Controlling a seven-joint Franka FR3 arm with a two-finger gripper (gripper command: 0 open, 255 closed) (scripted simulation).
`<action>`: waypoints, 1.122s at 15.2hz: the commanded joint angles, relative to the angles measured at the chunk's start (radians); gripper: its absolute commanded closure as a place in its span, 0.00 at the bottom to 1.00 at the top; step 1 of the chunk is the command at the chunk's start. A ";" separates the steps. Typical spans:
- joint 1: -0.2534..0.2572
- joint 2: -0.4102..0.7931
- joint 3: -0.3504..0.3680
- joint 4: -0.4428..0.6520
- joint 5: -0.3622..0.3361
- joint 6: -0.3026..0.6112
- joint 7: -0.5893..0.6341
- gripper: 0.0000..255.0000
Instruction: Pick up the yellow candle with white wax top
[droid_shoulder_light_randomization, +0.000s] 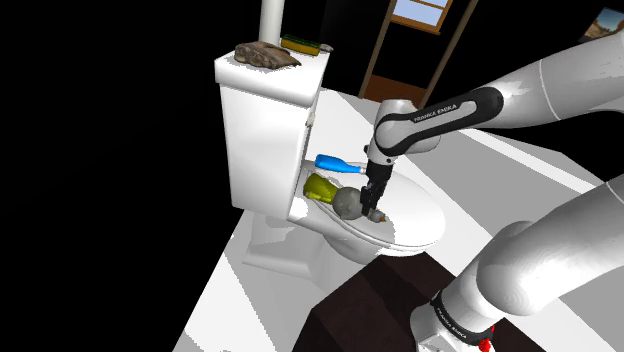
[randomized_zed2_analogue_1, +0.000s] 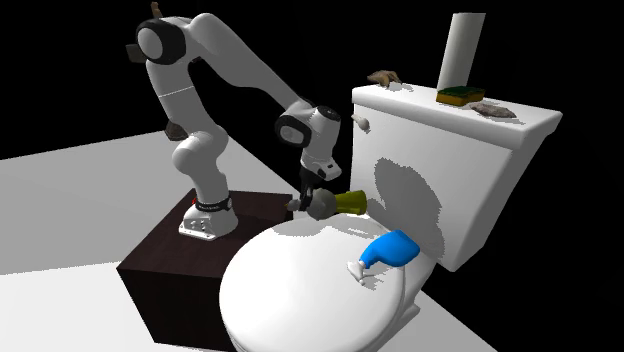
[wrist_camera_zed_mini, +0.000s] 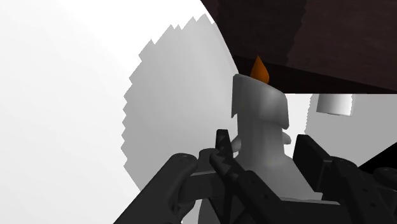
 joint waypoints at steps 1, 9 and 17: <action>0.000 0.002 0.000 -0.001 -0.001 0.002 0.000 1.00; -0.004 -0.061 0.004 0.032 -0.009 -0.093 0.012 1.00; -0.006 -0.125 0.009 0.092 -0.016 -0.216 0.025 1.00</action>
